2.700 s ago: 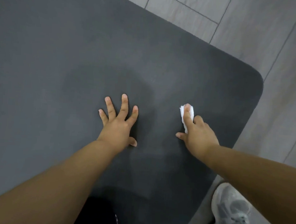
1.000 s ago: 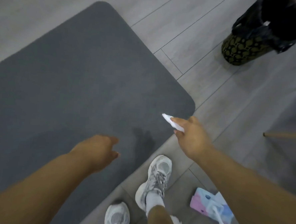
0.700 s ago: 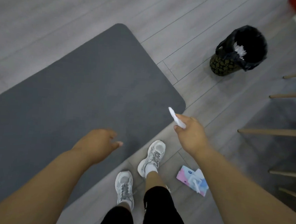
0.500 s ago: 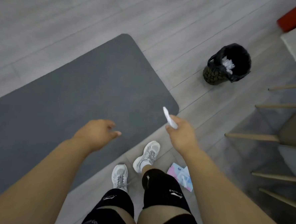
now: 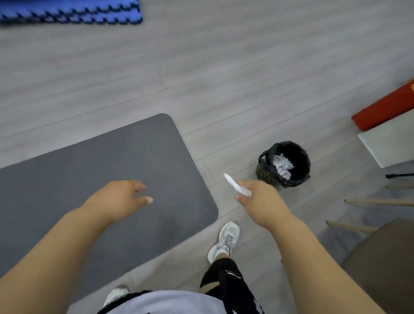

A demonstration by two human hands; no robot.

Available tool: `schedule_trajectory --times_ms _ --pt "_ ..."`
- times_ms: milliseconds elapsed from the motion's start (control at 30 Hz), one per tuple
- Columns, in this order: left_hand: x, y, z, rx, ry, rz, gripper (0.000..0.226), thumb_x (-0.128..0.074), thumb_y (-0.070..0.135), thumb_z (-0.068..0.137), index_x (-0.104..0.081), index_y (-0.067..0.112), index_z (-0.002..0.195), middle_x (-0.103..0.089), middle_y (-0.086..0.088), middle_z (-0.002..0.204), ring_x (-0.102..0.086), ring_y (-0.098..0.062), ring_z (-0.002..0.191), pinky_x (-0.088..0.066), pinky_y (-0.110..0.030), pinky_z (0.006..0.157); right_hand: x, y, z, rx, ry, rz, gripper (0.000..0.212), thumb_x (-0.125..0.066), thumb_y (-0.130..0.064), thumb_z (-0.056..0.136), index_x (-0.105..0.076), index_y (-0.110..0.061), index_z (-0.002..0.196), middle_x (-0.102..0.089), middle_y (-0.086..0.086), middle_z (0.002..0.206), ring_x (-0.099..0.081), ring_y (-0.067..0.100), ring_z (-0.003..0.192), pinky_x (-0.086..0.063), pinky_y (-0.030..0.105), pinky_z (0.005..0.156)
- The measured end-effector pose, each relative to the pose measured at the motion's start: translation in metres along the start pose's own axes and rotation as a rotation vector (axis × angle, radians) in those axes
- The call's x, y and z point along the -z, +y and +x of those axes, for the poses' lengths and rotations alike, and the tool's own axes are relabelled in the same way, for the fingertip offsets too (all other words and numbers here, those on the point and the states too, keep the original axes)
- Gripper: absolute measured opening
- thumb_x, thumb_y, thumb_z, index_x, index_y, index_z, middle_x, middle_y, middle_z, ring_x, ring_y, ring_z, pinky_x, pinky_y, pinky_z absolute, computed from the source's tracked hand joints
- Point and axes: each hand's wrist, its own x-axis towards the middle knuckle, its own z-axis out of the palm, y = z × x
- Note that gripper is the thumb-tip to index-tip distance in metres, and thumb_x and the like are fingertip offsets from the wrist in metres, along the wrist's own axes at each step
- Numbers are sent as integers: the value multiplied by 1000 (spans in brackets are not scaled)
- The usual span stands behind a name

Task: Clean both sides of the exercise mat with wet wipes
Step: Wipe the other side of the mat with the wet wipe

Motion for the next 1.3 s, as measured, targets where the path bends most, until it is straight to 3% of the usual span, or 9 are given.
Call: schedule_trajectory --times_ms 100,200,367,500,767,967,1033,1167,1300 --pt "-3 54 18 56 44 -75 52 -59 43 89 -50 20 134 -53 -3 136 -48 -19 125 -35 -27 102 61 25 38 93 -50 -103 19 -54 -25 91 -61 -39 100 -59 -9 87 -55 17 84 -40 24 63" --pt "-3 106 30 87 61 -137 51 -57 46 89 -48 24 135 -49 2 138 -46 -18 127 -36 -30 103 128 37 64 150 -63 -176 29 -53 -27 93 -58 -31 121 -57 -8 96 -53 13 85 -37 23 65" --pt "12 157 51 133 124 -223 50 -57 48 89 -48 27 134 -51 6 136 -48 -14 124 -37 -30 101 203 29 122 213 -60 -257 39 -51 -31 94 -50 -27 133 -57 -1 123 -54 19 104 -36 23 77" --pt "33 169 70 246 165 -260 52 -58 49 88 -49 28 134 -52 6 136 -50 -16 122 -39 -29 101 234 -4 172 312 -100 -259 40 -53 -29 94 -49 -24 134 -56 0 128 -53 19 111 -37 23 82" --pt "108 219 179 300 206 -375 51 -57 48 89 -48 27 134 -52 5 134 -54 -16 115 -44 -29 94 300 -81 294 451 -152 -266 26 -52 -20 94 -59 -24 119 -60 1 100 -53 11 70 -40 21 58" --pt "223 271 278 231 262 -349 50 -54 48 90 -47 24 134 -51 1 134 -49 -18 120 -39 -28 97 376 -151 403 480 -170 -206 22 -57 -21 92 -63 -31 111 -56 -17 82 -60 15 84 -42 21 65" --pt "251 279 291 255 310 -390 50 -55 49 89 -49 25 132 -53 2 132 -51 -17 116 -40 -26 92 398 -170 431 471 -195 -158 21 -58 -18 91 -65 -30 108 -58 -13 85 -59 15 81 -45 22 69" --pt "289 283 312 322 360 -486 49 -57 50 88 -50 27 131 -52 4 132 -52 -14 114 -40 -23 90 426 -210 482 469 -227 -84 22 -59 -12 88 -66 -23 106 -62 -1 89 -53 11 64 -39 14 50" --pt "314 286 343 419 389 -595 50 -58 50 87 -49 28 131 -51 6 132 -52 -13 116 -42 -27 94 438 -265 540 535 -300 -102 24 -59 -21 89 -65 -5 106 -62 5 92 -56 18 74 -42 26 62"
